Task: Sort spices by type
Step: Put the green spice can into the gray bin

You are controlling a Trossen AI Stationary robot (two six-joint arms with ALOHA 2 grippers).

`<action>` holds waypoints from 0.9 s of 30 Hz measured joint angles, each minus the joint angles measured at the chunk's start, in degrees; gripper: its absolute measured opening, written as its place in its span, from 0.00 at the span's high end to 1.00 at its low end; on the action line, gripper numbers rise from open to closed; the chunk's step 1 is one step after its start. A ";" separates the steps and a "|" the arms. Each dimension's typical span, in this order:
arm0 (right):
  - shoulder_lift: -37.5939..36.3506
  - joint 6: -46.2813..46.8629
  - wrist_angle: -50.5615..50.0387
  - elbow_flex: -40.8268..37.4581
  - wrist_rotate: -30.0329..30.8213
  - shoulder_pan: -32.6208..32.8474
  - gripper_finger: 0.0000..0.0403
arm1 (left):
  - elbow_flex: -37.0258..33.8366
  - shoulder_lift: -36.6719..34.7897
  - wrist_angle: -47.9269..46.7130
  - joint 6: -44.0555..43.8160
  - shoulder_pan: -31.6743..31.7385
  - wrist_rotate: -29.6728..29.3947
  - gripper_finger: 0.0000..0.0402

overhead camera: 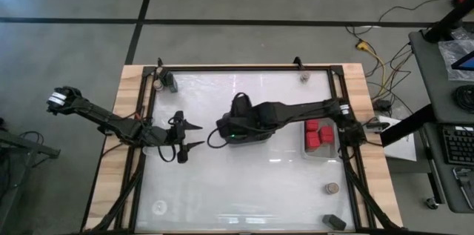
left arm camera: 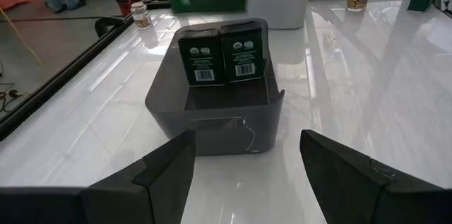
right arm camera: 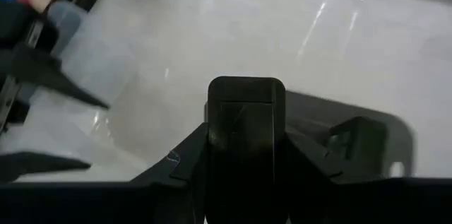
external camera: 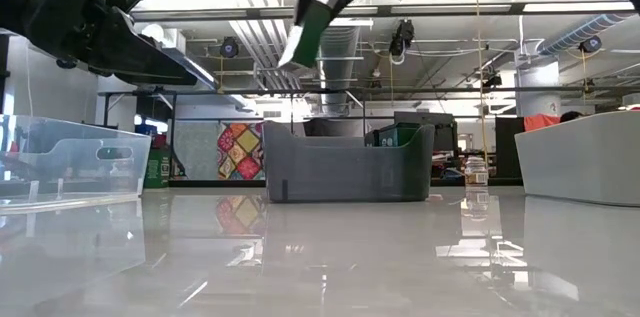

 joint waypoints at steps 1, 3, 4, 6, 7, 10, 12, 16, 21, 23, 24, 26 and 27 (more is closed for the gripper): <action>0.85 -0.04 -0.02 0.86 -0.32 0.10 0.69 | 0.00 0.00 -0.01 0.00 0.00 0.00 0.40; 2.20 -0.08 -0.48 2.28 -0.42 0.39 0.69 | 0.00 0.01 -0.01 0.00 0.00 0.00 0.40; 2.85 0.08 -1.32 3.04 -0.50 0.43 0.68 | 0.00 0.01 -0.01 0.02 0.00 0.00 0.40; 3.76 1.12 -3.70 4.17 -0.61 0.55 0.68 | 0.00 -0.01 -0.01 0.02 0.00 0.00 0.40; 4.29 1.77 -5.04 4.43 -0.71 0.63 0.68 | 0.00 -0.01 -0.01 0.02 0.00 0.00 0.40; 5.38 4.43 -8.65 4.42 -0.42 0.64 0.68 | -0.02 0.00 0.00 0.02 0.00 0.00 0.40; 6.19 5.88 -11.17 4.37 -0.04 0.38 0.69 | -0.02 0.00 0.03 0.02 0.00 0.00 0.40; 8.37 7.42 -14.24 4.30 0.18 -1.24 0.68 | -0.02 -0.01 0.07 0.02 0.00 0.00 0.40; 11.22 7.56 -14.57 4.11 0.44 -3.73 0.67 | -0.04 0.01 0.06 0.02 0.00 0.02 0.40; 12.20 7.62 -14.64 4.05 0.70 -4.59 0.68 | -0.07 0.01 0.06 0.02 0.00 0.02 0.40; 12.75 7.72 -14.64 4.05 0.68 -4.93 0.68 | -0.07 0.01 0.05 0.02 0.00 0.02 0.40; 13.52 8.43 -14.87 4.03 0.65 -5.30 0.69 | -0.07 0.01 0.05 0.02 0.00 0.02 0.40; 13.97 8.72 -14.95 4.02 0.63 -5.31 0.69 | -0.07 0.01 0.05 0.02 0.00 0.02 0.40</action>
